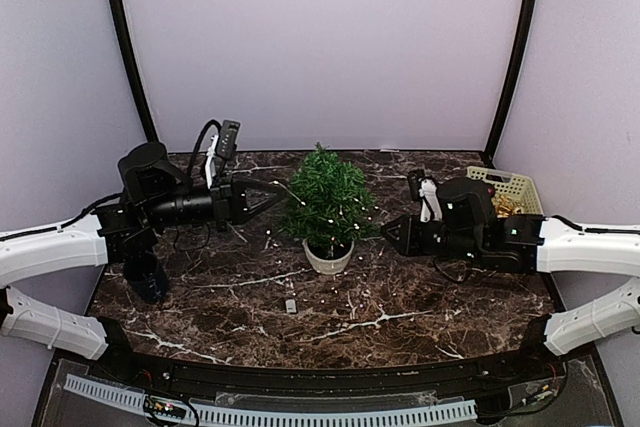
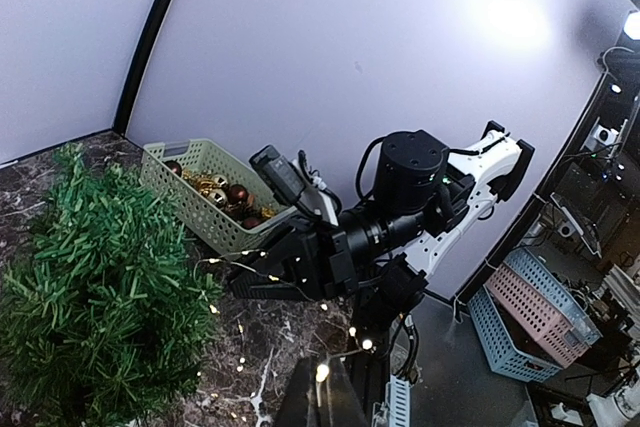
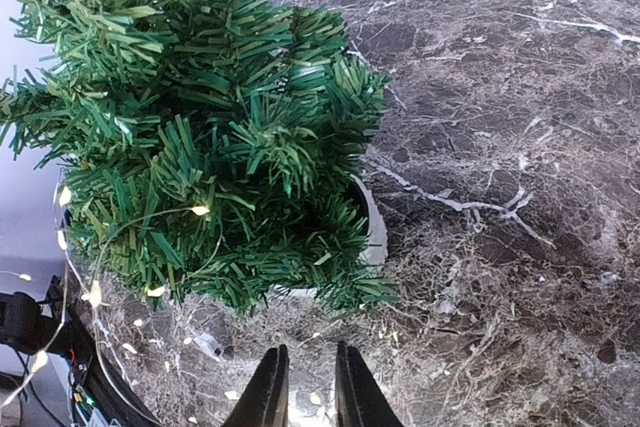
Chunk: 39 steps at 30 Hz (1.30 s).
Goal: Decorate the small christmas tree
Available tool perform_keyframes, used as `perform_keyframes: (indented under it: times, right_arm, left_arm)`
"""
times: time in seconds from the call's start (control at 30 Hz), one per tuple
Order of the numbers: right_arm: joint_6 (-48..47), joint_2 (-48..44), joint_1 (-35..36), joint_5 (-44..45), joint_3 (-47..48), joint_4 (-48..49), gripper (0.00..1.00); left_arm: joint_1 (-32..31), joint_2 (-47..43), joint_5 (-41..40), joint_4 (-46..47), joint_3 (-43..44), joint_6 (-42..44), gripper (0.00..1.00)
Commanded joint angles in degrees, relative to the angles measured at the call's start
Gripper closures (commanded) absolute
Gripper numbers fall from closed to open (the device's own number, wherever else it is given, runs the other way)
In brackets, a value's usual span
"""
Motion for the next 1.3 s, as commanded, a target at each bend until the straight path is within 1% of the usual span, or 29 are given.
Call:
perform_keyframes:
  times: [0.0, 0.03, 0.07, 0.1, 0.17, 0.27, 0.37, 0.47, 0.53, 0.63, 0.8, 0.93, 1.07, 1.27]
  right_arm:
    - [-1.46, 0.39, 0.97, -2.12, 1.48, 3.67, 0.71]
    - [-1.76, 0.04, 1.12, -2.93, 1.26, 4.13, 0.64]
    - [-2.08, -0.54, 1.19, -3.89, 0.89, 4.24, 0.54]
    - [-2.29, -1.64, 1.25, -5.46, 0.29, 5.81, 0.41]
    - [-2.97, -3.18, 1.32, -8.74, -0.34, 7.21, 0.3]
    - [-3.12, -5.76, 1.5, -11.92, -1.04, 7.98, 0.22]
    - [-3.2, -8.65, 1.76, -11.77, -1.72, 7.94, 0.15]
    - [-3.34, -11.03, 1.88, -10.05, -2.68, 7.89, 0.12]
    - [-3.38, -11.48, 1.88, -8.0, -3.22, 8.04, 0.12]
    - [-2.82, -10.88, 2.2, -8.86, -3.88, 9.71, 0.12]
    - [-2.68, -8.08, 3.89, -9.54, -3.58, 11.82, 0.12]
    - [-2.23, -7.16, 4.39, -9.45, -3.89, 14.03, 0.13]
    - [-2.19, -6.08, 4.81, -11.24, -3.6, 15.16, 0.13]
    - [-2.05, -4.03, 6.66, -14.23, -1.75, 14.55, 0.13]
  left_arm:
    - [-0.43, 0.11, 2.37, 5.19, 1.47, -2.26, 1.0]
    - [-0.7, 0.28, 2.53, 5.44, 1.61, -2.41, 1.0]
    - [-0.81, 0.29, 2.6, 5.5, 1.86, -2.44, 1.0]
    - [-0.9, 0.15, 2.72, 5.54, 1.98, -2.43, 1.0]
    - [-0.97, -0.55, 2.51, 5.32, 2.28, -2.43, 1.0]
    - [-0.97, -2.05, 2.38, 4.25, 2.9, -2.48, 1.0]
    - [-0.99, -3.77, 4.01, 2.76, 4.02, -2.64, 1.0]
    - [-0.96, -5.06, 5.37, 1.33, 5.73, -2.65, 1.0]
    - [-1.01, -6.3, 5.31, 1.26, 6.38, -2.73, 1.0]
    - [-1.01, -6.84, 5.05, 1.67, 7.66, -3.4, 1.0]
    - [-1.0, -6.72, 6.36, 7.68, 8.15, -7.15, 1.0]
    - [-0.99, -6.18, 6.84, 10.77, 8.26, -8.56, 1.0]
    - [-1.02, -5.75, 6.11, 12.69, 7.95, -7.74, 1.0]
    - [-0.98, -3.75, 4.97, 18.86, 5.99, -5.74, 1.0]
